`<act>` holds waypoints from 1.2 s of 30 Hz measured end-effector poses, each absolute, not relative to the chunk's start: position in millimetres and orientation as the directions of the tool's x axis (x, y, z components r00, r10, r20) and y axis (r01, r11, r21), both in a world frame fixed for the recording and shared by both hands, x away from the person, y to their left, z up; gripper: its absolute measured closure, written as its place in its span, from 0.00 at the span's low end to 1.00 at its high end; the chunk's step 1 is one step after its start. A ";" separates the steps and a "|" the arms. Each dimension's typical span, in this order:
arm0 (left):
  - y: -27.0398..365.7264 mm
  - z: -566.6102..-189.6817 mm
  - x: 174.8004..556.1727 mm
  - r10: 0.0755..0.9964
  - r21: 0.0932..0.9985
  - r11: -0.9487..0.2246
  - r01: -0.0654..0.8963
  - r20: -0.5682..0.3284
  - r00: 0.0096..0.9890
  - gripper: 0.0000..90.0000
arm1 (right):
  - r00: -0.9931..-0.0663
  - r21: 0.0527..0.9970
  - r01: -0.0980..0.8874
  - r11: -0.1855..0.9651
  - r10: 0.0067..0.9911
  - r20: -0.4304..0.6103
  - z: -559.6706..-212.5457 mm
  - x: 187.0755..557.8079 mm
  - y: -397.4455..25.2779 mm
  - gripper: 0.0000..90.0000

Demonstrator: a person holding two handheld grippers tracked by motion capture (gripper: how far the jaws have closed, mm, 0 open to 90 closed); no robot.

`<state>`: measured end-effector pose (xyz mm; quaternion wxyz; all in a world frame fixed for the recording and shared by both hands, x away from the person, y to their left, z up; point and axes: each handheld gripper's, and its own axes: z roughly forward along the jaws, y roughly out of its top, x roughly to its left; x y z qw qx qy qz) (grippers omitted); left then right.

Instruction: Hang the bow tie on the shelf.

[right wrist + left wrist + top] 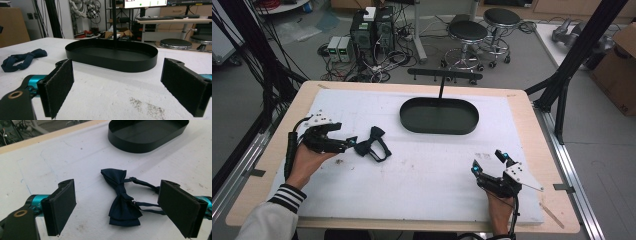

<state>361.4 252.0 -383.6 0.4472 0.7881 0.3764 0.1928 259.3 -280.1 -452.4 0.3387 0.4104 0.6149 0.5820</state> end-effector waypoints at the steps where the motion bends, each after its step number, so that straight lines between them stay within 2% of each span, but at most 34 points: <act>1: 249.5 -383.1 363.6 0.765 0.843 -0.324 0.430 -0.035 0.643 0.17 | -0.434 0.994 0.111 -0.015 0.899 0.062 -452.4 259.3 -280.1 0.11; 20: 206.6 -380.2 401.2 0.721 0.673 -0.512 0.534 -0.001 0.693 0.19 | -0.433 0.993 0.114 -0.020 0.899 0.068 -452.4 259.8 -281.0 0.11; 36: 189.3 -393.6 413.9 0.718 0.546 -0.589 0.596 0.016 0.696 0.23 | -0.433 0.993 0.115 -0.027 0.898 0.075 -452.4 260.2 -282.0 0.12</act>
